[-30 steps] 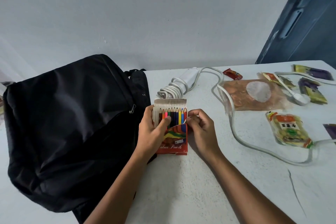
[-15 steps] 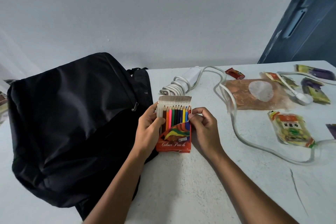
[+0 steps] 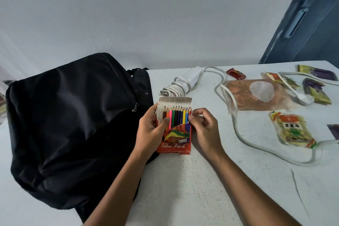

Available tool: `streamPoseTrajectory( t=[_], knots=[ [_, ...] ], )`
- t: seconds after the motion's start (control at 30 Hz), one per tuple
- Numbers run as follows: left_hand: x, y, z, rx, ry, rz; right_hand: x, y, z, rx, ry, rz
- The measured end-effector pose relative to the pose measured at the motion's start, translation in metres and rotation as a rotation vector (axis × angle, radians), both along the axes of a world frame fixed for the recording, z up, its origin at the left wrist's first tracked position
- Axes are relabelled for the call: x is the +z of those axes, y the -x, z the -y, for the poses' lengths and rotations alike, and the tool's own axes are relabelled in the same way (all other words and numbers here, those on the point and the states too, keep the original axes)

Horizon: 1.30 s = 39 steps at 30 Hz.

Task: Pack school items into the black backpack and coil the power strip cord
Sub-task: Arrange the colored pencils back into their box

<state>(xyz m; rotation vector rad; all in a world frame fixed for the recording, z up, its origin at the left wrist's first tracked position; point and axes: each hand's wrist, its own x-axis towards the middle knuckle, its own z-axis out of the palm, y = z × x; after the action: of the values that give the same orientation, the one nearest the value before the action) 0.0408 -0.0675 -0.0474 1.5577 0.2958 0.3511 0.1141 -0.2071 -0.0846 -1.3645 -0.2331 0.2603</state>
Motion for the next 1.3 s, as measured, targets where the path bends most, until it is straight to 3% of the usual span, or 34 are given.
streamPoseTrajectory(
  t=[1.0, 1.3],
  knots=[
    [-0.005, -0.006, 0.008, 0.183, -0.242, -0.037, 0.011, 0.006, -0.002, -0.050, 0.060, 0.049],
    [-0.002, -0.006, 0.010, 0.199, -0.269, -0.065, 0.007, 0.004, -0.002, -0.028, -0.004, 0.006]
  ],
)
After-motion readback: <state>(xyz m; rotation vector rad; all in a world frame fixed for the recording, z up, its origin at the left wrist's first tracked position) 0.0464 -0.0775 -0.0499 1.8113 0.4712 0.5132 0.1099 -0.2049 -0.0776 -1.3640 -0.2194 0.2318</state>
